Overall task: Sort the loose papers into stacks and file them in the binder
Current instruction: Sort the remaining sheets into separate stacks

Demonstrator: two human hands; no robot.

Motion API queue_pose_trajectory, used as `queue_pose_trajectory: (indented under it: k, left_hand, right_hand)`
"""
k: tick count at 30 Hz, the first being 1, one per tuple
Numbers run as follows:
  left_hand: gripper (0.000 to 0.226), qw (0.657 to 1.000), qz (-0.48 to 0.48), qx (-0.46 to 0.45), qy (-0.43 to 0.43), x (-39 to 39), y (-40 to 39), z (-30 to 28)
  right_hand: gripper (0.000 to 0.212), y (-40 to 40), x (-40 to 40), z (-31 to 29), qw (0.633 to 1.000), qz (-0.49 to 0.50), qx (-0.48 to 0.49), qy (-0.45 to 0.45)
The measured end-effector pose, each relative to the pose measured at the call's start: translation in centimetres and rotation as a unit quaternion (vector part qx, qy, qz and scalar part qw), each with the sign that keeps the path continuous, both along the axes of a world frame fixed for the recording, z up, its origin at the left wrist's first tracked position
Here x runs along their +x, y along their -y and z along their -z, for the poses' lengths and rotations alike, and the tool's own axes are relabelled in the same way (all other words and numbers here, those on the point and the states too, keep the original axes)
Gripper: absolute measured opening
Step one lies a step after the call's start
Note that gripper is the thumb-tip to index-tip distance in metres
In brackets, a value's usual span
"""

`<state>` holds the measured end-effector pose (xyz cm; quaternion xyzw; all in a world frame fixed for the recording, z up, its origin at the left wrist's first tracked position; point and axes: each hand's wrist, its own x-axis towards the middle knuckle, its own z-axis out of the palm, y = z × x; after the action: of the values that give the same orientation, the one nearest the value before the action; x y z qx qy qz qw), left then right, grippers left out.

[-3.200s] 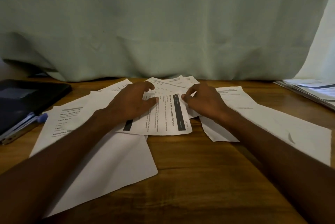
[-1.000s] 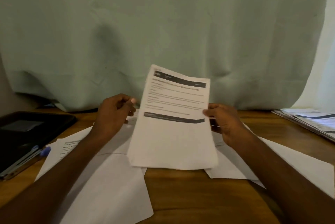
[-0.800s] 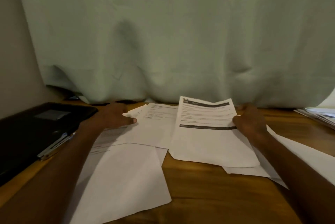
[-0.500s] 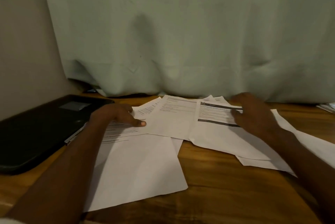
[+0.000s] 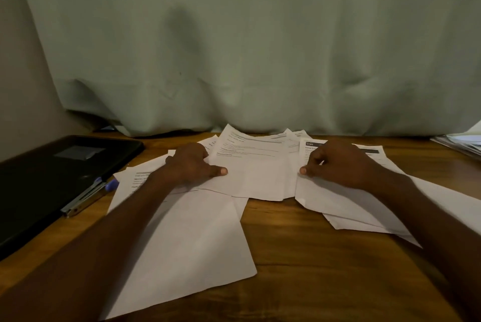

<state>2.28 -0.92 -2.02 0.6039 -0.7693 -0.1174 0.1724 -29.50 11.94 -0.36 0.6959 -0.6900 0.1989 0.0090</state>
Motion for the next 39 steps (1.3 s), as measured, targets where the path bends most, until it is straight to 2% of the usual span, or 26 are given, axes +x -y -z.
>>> queue_pose_trajectory:
  k: [2, 4, 6, 7, 8, 10, 13, 16, 19, 22, 23, 25, 27, 29, 30, 31, 33, 35, 37, 39]
  left_hand:
    - [0.072, 0.999, -0.002, 0.000, -0.042, -0.2, -0.1, -0.1]
    - [0.050, 0.995, -0.020, -0.011, -0.099, -0.3, 0.2, 0.0]
    - [0.023, 0.981, -0.027, -0.039, -0.187, -0.2, 0.7, 0.1]
    - [0.017, 0.968, -0.016, -0.052, -0.244, -0.1, 0.7, 0.1]
    - [0.015, 0.951, 0.006, -0.058, -0.304, 0.0, 0.6, -0.1]
    - [0.014, 0.918, 0.054, -0.048, -0.389, 0.4, 0.3, -0.5]
    - [0.012, 0.890, 0.109, -0.008, -0.443, 0.3, -0.3, -0.8]
    - [0.010, 0.868, 0.124, 0.033, -0.479, -0.2, -0.9, -0.8]
    - [0.019, 0.849, 0.138, 0.061, -0.507, -0.5, -1.4, -0.9]
    - [0.027, 0.830, 0.135, 0.082, -0.535, -0.5, -1.3, -1.0]
    - [0.025, 0.825, 0.135, 0.087, -0.541, -0.5, -1.4, -1.0]
    - [0.021, 0.823, 0.140, 0.095, -0.543, -0.6, -1.4, -0.8]
    - [0.021, 0.841, 0.149, 0.096, -0.510, -0.9, -1.4, -1.0]
    - [0.019, 0.907, 0.184, 0.057, -0.376, 0.3, -0.8, -1.9]
    - [0.022, 0.938, 0.203, 0.039, -0.279, 1.6, -0.4, -2.8]
    - [0.032, 0.962, 0.199, 0.024, -0.184, 3.6, 0.0, -3.8]
    - [0.056, 0.992, 0.120, 0.013, -0.034, 7.9, 0.6, -6.0]
    - [0.085, 0.993, 0.072, 0.063, 0.071, 11.1, 0.6, -6.8]
    - [0.112, 0.971, 0.074, 0.119, 0.192, 12.5, 0.2, -6.4]
    - [0.107, 0.958, 0.074, 0.175, 0.216, 12.1, -0.2, -5.6]
  right_hand:
    - [0.030, 0.3, -0.2, 0.5, 1.000, 0.005, -0.008, 0.007]
    - [0.026, 0.5, 0.1, 0.7, 1.000, 0.014, -0.011, 0.000]
    - [0.019, 0.5, 0.6, 0.5, 1.000, 0.024, -0.016, -0.003]
    - [0.013, 0.5, 0.7, 0.7, 0.999, 0.034, -0.021, 0.007]
    - [0.009, 0.5, 0.8, 0.8, 0.998, 0.049, -0.028, 0.030]
    - [0.023, 0.9, 0.8, 1.2, 0.990, 0.074, -0.045, 0.114]
    - [0.055, 1.1, 1.0, 1.3, 0.949, 0.080, -0.073, 0.297]
    - [0.065, 0.6, 1.7, 0.5, 0.901, 0.101, -0.058, 0.419]
    - [0.076, 0.2, 2.4, 0.1, 0.854, 0.113, -0.077, 0.501]
    - [0.095, 0.0, 2.4, -0.3, 0.839, 0.146, -0.093, 0.517]
    - [0.094, 0.0, 2.3, -0.4, 0.834, 0.148, -0.094, 0.524]
    - [0.072, -0.2, 2.2, -0.5, 0.814, 0.131, -0.085, 0.560]
    - [0.056, -0.2, 1.8, -0.2, 0.792, 0.110, -0.083, 0.595]
    - [0.046, -0.4, 1.5, 0.0, 0.788, 0.096, -0.113, 0.597]
    - [0.047, -0.5, 1.4, 0.1, 0.808, 0.101, -0.145, 0.562]
    - [0.053, -0.4, 1.3, 0.2, 0.846, 0.114, -0.179, 0.489]
    - [0.071, -0.3, 1.2, 0.6, 0.922, 0.146, -0.214, 0.289]
    - [0.078, -0.3, 1.4, 0.9, 0.945, 0.187, -0.197, 0.181]
    - [0.076, -0.3, 1.8, 0.9, 0.955, 0.226, -0.157, 0.113]
    - [0.066, -0.4, 2.4, 0.8, 0.960, 0.251, -0.119, 0.035]
